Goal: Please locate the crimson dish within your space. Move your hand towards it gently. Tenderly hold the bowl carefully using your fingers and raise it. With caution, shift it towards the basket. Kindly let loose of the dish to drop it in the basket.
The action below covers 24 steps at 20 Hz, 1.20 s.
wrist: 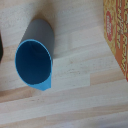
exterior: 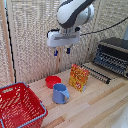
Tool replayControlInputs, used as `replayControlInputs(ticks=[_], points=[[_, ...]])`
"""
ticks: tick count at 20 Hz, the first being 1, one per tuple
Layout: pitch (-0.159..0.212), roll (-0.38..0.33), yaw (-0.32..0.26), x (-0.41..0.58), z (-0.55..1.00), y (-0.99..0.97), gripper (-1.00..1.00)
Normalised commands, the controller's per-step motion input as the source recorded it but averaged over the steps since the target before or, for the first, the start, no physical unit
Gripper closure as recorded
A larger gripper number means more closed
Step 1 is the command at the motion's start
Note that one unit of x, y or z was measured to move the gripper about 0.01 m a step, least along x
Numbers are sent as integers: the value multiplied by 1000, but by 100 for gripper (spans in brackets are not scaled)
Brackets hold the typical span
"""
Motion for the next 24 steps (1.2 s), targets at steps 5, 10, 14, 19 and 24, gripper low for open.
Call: replayControlInputs(ticks=[5,10,14,19,24], points=[[58,11,61,717,-232,-315,-100],[147,42,103,497,-285,-445,-100],[193,32,113,349,-360,-343,-100],[118,-27,70,237,-403,21,-100],[4,-51,0,214,-354,177,-100]])
